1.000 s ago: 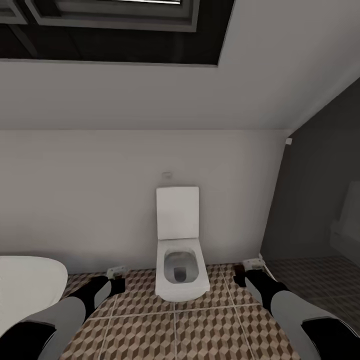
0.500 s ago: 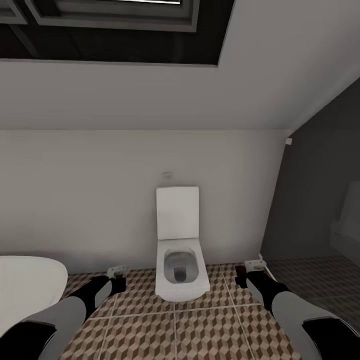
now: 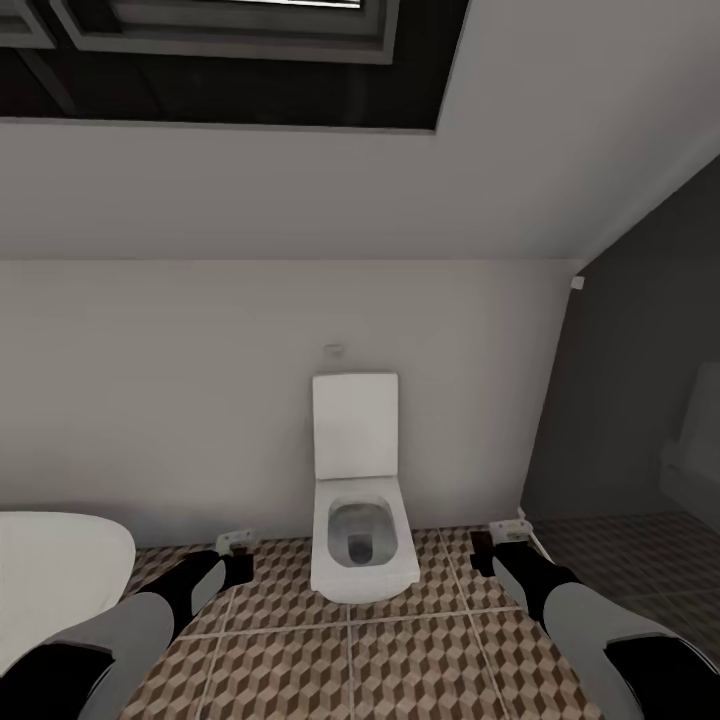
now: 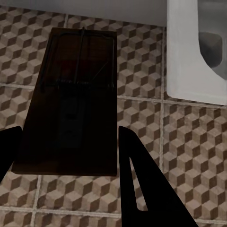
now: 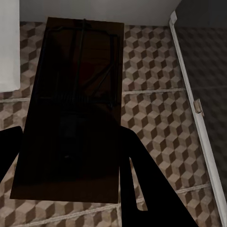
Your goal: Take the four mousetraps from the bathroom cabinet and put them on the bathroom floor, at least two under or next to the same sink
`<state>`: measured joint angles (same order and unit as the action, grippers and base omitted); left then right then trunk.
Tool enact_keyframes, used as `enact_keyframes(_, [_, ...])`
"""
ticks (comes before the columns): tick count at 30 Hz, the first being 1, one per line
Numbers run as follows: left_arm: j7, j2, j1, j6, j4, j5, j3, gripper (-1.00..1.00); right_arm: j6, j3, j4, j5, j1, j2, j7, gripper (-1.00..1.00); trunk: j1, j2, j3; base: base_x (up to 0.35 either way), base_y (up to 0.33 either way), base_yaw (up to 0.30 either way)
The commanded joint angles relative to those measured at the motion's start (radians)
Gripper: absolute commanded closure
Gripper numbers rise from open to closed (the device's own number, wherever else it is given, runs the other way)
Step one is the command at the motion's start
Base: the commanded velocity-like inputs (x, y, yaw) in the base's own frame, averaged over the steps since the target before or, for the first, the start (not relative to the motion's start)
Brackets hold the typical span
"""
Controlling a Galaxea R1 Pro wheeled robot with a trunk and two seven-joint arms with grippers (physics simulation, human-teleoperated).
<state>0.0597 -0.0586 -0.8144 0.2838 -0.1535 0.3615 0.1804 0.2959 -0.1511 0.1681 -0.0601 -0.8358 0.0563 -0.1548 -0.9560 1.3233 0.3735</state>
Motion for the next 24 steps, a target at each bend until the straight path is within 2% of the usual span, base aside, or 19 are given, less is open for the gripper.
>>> enact_keyframes(1, [0.005, 0.000, 0.000, 0.006, -0.003, 0.008, 0.008, 1.00, 0.006, -0.008, 0.002, -0.009, 0.000, 0.000, -0.006, 1.00, 0.000, 0.001, 0.001, 0.000, 0.000, 0.000])
enact_keyframes(13, [0.005, 0.000, 0.000, 0.007, -0.004, 0.010, 0.007, 1.00, 0.006, -0.008, 0.002, -0.009, 0.000, 0.000, -0.006, 1.00, -0.046, 0.085, 0.039, 0.000, 0.000, 0.000])
enact_keyframes(20, [0.005, 0.000, 0.000, 0.003, -0.004, 0.010, 0.007, 1.00, 0.006, -0.008, 0.002, -0.009, 0.000, 0.000, -0.006, 1.00, -0.046, 0.085, 0.039, 0.000, 0.000, 0.000])
enact_keyframes(24, [0.005, 0.000, 0.000, 0.002, -0.004, 0.010, 0.007, 1.00, 0.006, -0.008, 0.002, -0.009, 0.000, 0.000, -0.006, 1.00, -0.061, 0.113, 0.051, 0.000, 0.000, 0.000])
